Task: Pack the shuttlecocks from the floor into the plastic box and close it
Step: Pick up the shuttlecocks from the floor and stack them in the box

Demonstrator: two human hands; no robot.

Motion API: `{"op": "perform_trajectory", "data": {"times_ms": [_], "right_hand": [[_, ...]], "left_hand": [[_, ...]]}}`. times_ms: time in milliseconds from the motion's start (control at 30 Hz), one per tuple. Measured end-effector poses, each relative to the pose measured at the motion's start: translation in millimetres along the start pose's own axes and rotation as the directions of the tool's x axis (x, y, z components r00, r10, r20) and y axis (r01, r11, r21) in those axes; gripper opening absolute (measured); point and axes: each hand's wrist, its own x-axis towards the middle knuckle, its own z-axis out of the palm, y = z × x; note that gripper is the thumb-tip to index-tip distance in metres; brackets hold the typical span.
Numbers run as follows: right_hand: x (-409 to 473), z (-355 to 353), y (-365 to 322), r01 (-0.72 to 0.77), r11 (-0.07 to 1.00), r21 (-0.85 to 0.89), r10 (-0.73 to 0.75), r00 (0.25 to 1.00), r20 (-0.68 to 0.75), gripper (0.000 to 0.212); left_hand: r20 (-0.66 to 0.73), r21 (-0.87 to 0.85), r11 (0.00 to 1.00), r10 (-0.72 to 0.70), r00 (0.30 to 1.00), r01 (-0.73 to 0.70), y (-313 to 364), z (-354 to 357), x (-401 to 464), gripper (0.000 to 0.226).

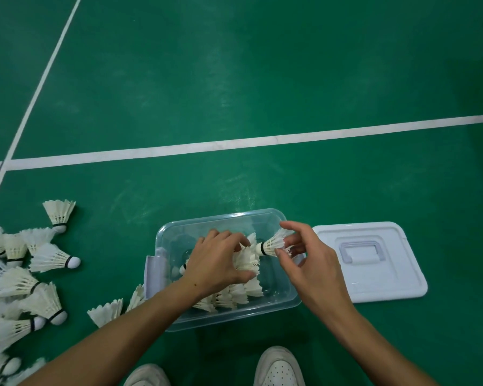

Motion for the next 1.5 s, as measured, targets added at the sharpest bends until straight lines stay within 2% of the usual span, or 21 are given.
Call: {"op": "perform_trajectory", "data": {"times_ms": [233, 400, 633, 700, 800, 1000, 1133, 1300, 1500], "right_hand": [[3.5, 14.8, -6.8, -0.015, 1.0, 0.002, 0.015, 0.992, 0.127, 0.051], [7.8, 33.5, -9.5, -0.1, 0.995, 0.024, 0.091, 0.963, 0.253, 0.058], [21.4, 34.0, -12.8, -0.138, 0.988, -0.069, 0.153, 0.925, 0.346, 0.064], [22.4, 15.9, -14.3, -0.114, 0.99, -0.083, 0.133, 0.951, 0.278, 0.058], [25.7, -13.1, -9.9, -0.142, 0.99, -0.01, 0.142, 0.977, 0.157, 0.043], [30.9, -30.5, -1.8, -0.169, 0.985, 0.04, 0.162, 0.977, 0.141, 0.032], [32.8, -25.4, -16.9, -0.107, 0.993, 0.057, 0.1, 0.988, 0.116, 0.028], [39.5, -7.1, -56.9, 0.025, 0.993, 0.116, -0.044, 0.986, 0.163, 0.028], [48.0, 46.4, -122.3, 0.187, 0.975, 0.124, -0.216, 0.929, 0.299, 0.033]], "left_hand": [[0.004, -0.193, 0.981, 0.016, 1.0, -0.015, -9.6, -2.4, -14.6, 0.064], [-0.005, -0.302, 0.953, 0.007, 1.0, -0.008, -14.8, -3.8, -18.8, 0.061], [-0.063, -0.147, 0.989, -0.031, 0.998, 0.021, -3.6, -0.1, -13.0, 0.061], [-0.068, -0.107, 0.993, -0.052, 0.996, 0.044, 0.5, 1.1, -9.5, 0.064], [-0.077, -0.037, 0.998, -0.044, 0.996, 0.042, 6.4, 3.4, -5.3, 0.07], [-0.034, 0.127, 0.991, 0.032, 0.999, -0.028, 13.4, 8.2, -1.2, 0.074], [-0.041, -0.035, 0.999, 0.004, 0.999, -0.005, 9.7, -13.3, -15.9, 0.089], [-0.281, -0.41, 0.911, -0.072, 0.957, -0.052, -19.1, -85.6, -62.7, 0.065], [-0.394, -0.558, 0.829, -0.309, 0.866, 0.042, -104.6, -157.9, -128.5, 0.041]]}}
